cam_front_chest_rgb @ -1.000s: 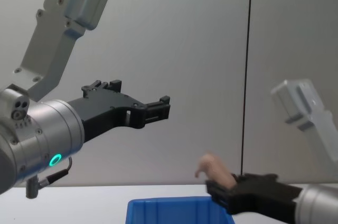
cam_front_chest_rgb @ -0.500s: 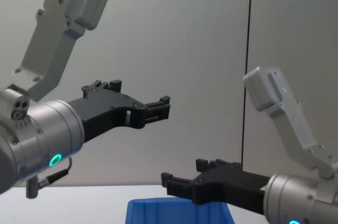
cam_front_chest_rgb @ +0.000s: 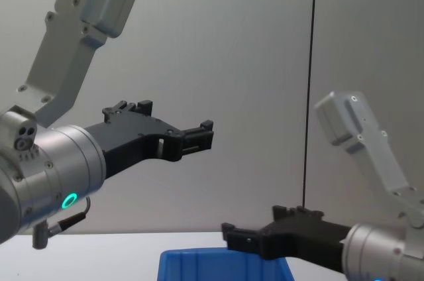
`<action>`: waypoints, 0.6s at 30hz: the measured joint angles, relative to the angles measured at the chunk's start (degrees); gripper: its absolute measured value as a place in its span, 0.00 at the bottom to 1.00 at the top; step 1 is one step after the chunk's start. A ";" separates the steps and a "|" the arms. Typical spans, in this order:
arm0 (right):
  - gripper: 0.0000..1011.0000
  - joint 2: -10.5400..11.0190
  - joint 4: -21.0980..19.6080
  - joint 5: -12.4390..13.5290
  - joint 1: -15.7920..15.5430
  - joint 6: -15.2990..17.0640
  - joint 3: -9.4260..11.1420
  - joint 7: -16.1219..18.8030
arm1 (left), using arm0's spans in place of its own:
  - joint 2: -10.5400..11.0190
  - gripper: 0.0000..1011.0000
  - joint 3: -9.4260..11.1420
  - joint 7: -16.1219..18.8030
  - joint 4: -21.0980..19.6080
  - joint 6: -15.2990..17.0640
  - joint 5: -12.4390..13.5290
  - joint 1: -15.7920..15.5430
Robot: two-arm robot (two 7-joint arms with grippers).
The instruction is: Pick up the two dolls from the table and place them into the box.
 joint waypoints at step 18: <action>0.99 2.78 -5.82 0.65 -4.67 3.70 2.05 -13.22 | -0.01 0.99 0.00 0.00 0.00 0.00 0.00 0.00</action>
